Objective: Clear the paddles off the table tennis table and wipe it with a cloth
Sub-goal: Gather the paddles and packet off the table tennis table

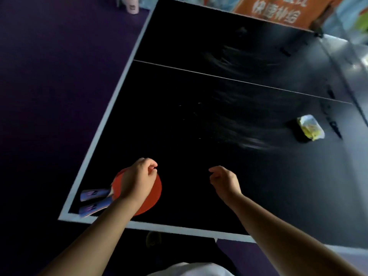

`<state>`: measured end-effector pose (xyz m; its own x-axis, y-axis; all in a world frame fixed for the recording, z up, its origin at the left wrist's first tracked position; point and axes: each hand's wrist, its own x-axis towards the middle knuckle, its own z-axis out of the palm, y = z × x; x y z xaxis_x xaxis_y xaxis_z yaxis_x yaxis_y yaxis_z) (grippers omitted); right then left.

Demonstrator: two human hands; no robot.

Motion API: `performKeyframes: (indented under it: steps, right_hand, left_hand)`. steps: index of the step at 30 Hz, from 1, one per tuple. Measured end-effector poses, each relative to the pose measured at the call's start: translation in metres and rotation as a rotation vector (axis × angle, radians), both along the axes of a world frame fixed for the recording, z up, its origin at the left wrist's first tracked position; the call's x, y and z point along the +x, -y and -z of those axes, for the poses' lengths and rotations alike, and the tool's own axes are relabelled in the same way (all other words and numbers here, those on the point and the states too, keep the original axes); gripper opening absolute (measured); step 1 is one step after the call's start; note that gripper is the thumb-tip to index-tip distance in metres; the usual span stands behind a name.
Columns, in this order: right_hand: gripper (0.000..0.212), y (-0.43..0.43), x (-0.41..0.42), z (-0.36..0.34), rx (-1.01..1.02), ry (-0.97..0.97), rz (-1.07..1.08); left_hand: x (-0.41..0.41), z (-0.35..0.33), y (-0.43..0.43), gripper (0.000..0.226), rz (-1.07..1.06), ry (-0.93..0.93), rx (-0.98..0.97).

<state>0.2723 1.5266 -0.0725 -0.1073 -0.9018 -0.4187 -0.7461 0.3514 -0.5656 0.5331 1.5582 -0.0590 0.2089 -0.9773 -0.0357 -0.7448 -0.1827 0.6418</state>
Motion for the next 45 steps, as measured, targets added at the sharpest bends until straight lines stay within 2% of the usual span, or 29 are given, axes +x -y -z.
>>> performKeyframes:
  steps: [6, 12, 16, 21, 23, 27, 33, 40, 45]
  right_hand:
    - [0.029, 0.021, -0.123, -0.011, -0.069, -0.05, 0.263]
    - [0.026, 0.071, -0.253, -0.017, -0.083, -0.02, 0.408]
    - [0.022, 0.122, -0.332, -0.017, -0.101, -0.045, 0.449]
    - [0.015, 0.203, -0.416, -0.008, -0.067, -0.261, 0.397]
    - [0.031, 0.231, -0.439, 0.007, -0.092, -0.273, 0.407]
    - [0.054, 0.267, -0.462, 0.025, -0.005, -0.24, 0.425]
    - [0.057, 0.279, -0.464, 0.04, -0.01, -0.215, 0.525]
    - [0.014, 0.252, -0.451, 0.03, -0.128, -0.232, 0.58]
    - [0.015, 0.21, -0.401, 0.011, -0.199, -0.097, 0.632]
  left_hand:
    - [-0.108, -0.021, 0.061, 0.012, 0.199, -0.015, -0.012]
    - [-0.23, -0.036, 0.118, 0.011, 0.308, 0.015, -0.026]
    - [-0.3, -0.033, 0.151, 0.012, 0.314, 0.016, -0.012]
    - [-0.355, -0.022, 0.182, 0.013, 0.308, 0.028, 0.042]
    - [-0.365, -0.016, 0.191, 0.013, 0.313, 0.051, 0.052]
    - [-0.377, -0.01, 0.203, 0.013, 0.294, 0.073, 0.089]
    - [-0.388, -0.006, 0.204, 0.01, 0.281, 0.065, 0.135]
    - [-0.39, -0.007, 0.197, 0.01, 0.311, 0.041, 0.088]
    - [-0.372, -0.017, 0.185, 0.01, 0.323, 0.005, 0.029]
